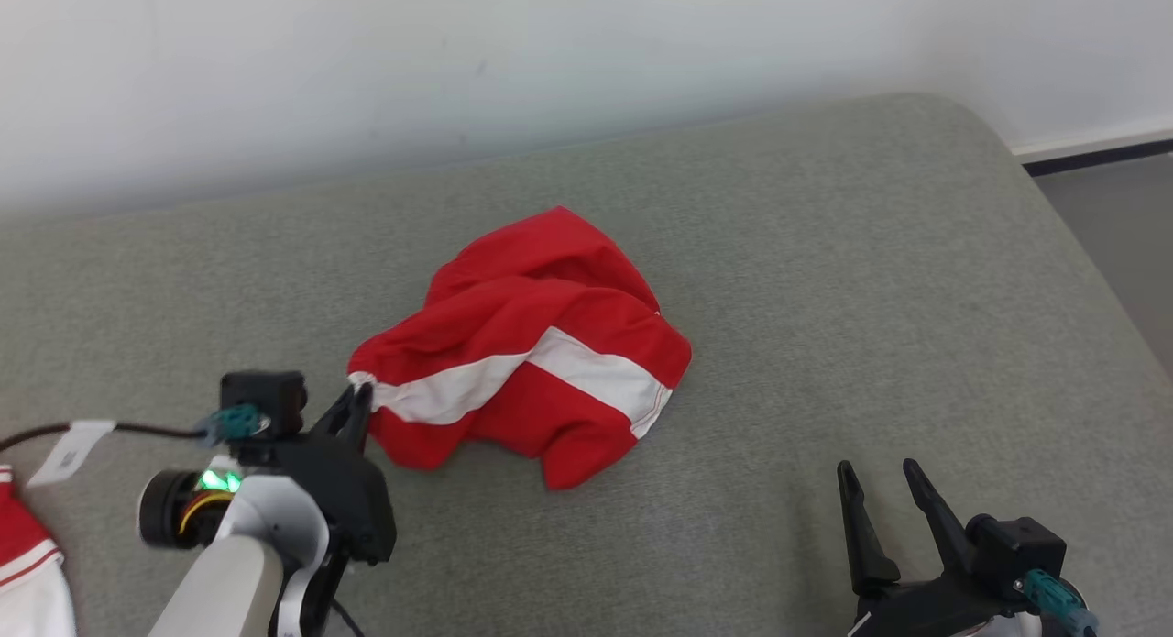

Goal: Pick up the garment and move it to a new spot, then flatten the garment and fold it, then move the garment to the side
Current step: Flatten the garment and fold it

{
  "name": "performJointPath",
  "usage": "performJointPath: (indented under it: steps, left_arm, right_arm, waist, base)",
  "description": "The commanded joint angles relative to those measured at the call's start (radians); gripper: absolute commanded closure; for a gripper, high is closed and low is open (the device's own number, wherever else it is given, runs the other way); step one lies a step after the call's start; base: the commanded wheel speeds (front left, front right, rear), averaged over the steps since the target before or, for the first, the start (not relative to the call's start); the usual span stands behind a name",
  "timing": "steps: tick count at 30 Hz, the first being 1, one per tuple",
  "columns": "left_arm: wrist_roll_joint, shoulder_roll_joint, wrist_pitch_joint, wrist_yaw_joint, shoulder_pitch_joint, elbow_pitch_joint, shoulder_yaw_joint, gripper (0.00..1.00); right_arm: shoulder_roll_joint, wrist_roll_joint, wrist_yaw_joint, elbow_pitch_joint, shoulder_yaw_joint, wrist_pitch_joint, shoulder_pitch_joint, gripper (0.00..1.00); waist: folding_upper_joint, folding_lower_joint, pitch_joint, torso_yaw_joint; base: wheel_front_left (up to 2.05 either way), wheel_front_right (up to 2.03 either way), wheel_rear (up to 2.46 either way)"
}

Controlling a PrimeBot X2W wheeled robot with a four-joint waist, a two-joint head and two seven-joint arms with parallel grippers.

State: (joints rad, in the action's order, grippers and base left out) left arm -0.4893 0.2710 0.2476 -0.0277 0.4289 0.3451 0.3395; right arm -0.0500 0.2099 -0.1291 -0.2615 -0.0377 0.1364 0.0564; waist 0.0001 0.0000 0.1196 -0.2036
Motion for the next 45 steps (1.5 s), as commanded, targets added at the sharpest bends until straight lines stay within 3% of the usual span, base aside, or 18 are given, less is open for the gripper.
performJointPath:
  steps: [1, 10, 11, 12, 17, 24, 33, 36, 37, 38, 39, 41, 43, 45]
  left_arm:
    - [-0.012, 0.005, -0.018, -0.017, -0.037, -0.022, -0.017, 1.00]
    - [-0.105, -0.021, -0.040, -0.099, -0.215, -0.168, -0.104, 1.00]
    - [-0.103, -0.021, -0.056, -0.098, -0.226, -0.180, -0.109, 0.90]
    - [-0.101, -0.021, -0.074, -0.101, -0.235, -0.187, -0.114, 0.00]
    - [-0.086, -0.022, -0.137, -0.092, -0.280, -0.176, -0.113, 0.00]
    - [-0.065, 0.002, -0.114, -0.109, -0.296, -0.174, -0.095, 0.00]
    - [0.015, 0.056, -0.071, -0.039, -0.169, -0.056, -0.005, 0.00]
    - [0.048, 0.076, -0.036, -0.033, -0.129, -0.002, 0.025, 0.00]
    - [0.046, 0.074, -0.024, -0.034, -0.121, 0.011, 0.028, 0.07]
    - [0.044, 0.075, -0.010, -0.036, -0.117, 0.021, 0.031, 0.24]
    - [0.039, 0.075, -0.003, -0.036, -0.114, 0.026, 0.030, 0.28]
    - [0.031, 0.077, 0.006, -0.035, -0.109, 0.031, 0.026, 0.25]
    - [0.018, 0.076, 0.014, -0.026, -0.111, 0.032, 0.023, 0.17]
    - [0.008, 0.080, 0.027, -0.016, -0.115, 0.035, 0.025, 0.20]
  right_arm:
    - [-0.001, -0.006, -0.003, 0.008, 0.005, -0.002, -0.009, 0.00]
    - [-0.001, -0.010, -0.003, 0.018, 0.014, -0.011, -0.009, 0.00]
    - [-0.001, -0.009, -0.003, 0.017, 0.013, -0.012, -0.008, 0.00]
    - [-0.001, -0.009, -0.003, 0.017, 0.014, -0.013, -0.006, 0.00]
    - [-0.001, -0.007, -0.003, 0.031, 0.018, -0.031, 0.008, 0.00]
    - [-0.001, -0.023, -0.003, 0.082, -0.023, -0.157, 0.044, 0.00]
    - [-0.001, -0.014, -0.003, 0.128, -0.155, -0.403, 0.172, 0.00]
    - [-0.001, -0.008, -0.003, 0.117, -0.193, -0.452, 0.207, 0.00]
    - [-0.001, -0.007, -0.003, 0.114, -0.205, -0.463, 0.215, 0.00]
    - [-0.001, -0.008, -0.003, 0.109, -0.216, -0.475, 0.223, 0.00]
    - [-0.001, -0.008, -0.003, 0.107, -0.223, -0.482, 0.231, 0.00]
    - [-0.001, -0.007, -0.003, 0.101, -0.230, -0.490, 0.242, 0.00]
    - [-0.001, -0.006, -0.003, 0.098, -0.237, -0.494, 0.254, 0.00]
    - [-0.001, -0.004, -0.003, 0.092, -0.243, -0.501, 0.261, 0.00]
  waist:
    - [-0.0001, 0.0000, 0.001, 0.037]
    - [-0.0001, 0.0000, -0.009, 0.113]
    - [-0.0001, 0.0000, -0.010, 0.117]
    - [-0.0001, 0.0000, -0.010, 0.121]
    - [-0.0001, 0.0000, -0.017, 0.135]
    - [-0.0001, 0.0000, -0.019, 0.149]
    - [-0.0001, 0.0000, 0.010, 0.148]
    - [-0.0001, 0.0000, 0.017, 0.141]
    - [-0.0001, 0.0000, 0.018, 0.139]
    - [-0.0001, 0.0000, 0.020, 0.136]
    - [-0.0001, 0.0000, 0.021, 0.135]
    - [-0.0001, 0.0000, 0.025, 0.133]
    - [-0.0001, 0.0000, 0.027, 0.133]
    - [-0.0001, 0.0000, 0.030, 0.134]
  base:
    - [0.00, 0.00, 0.00]
    - [0.00, 0.00, 0.00]
    - [0.00, 0.00, 0.00]
    - [0.00, 0.00, 0.00]
    - [0.00, 0.00, 0.00]
    - [0.00, 0.00, 0.00]
    - [0.00, 0.00, 0.00]
    - [0.00, 0.00, 0.00]
    - [0.00, 0.00, 0.00]
    - [0.00, 0.00, 0.00]
    - [0.00, 0.00, 0.00]
    - [0.00, 0.00, 0.00]
    - [0.00, 0.00, 0.00]
    - [0.00, 0.00, 0.00]
